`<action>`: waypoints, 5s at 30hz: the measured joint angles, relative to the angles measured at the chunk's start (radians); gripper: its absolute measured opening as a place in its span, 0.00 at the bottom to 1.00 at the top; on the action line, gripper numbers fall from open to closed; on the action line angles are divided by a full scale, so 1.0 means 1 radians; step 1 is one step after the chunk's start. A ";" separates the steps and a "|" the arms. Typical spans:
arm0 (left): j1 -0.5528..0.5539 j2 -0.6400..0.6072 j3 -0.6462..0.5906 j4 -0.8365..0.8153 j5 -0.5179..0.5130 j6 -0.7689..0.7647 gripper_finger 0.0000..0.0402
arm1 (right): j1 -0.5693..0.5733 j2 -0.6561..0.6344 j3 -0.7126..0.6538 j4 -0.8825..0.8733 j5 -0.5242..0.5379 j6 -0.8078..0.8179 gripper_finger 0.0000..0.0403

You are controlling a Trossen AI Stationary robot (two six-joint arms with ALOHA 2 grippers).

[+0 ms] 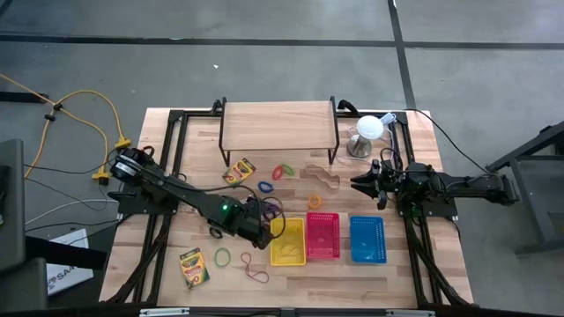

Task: Pick & Place Office Desk Supplies
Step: Put the orange rubber band into the yellow bin, then put the red rubber band into the yellow bin

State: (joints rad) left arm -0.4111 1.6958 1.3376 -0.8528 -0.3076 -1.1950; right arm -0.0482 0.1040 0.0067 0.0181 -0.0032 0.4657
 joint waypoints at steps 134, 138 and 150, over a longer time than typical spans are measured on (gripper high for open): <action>-0.136 -0.025 0.000 0.034 0.181 0.593 0.16 | 0.000 0.003 0.000 0.000 0.000 0.000 0.27; -0.146 -0.025 0.000 0.034 0.180 0.609 0.16 | 0.000 0.003 0.000 0.000 0.000 0.000 0.27; -0.159 0.024 0.000 0.048 0.175 0.660 0.16 | 0.000 0.003 0.000 0.000 0.000 0.000 0.27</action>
State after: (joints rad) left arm -0.5702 1.7197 1.3376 -0.8045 -0.1325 -0.5347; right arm -0.0479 0.1070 0.0067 0.0179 -0.0032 0.4658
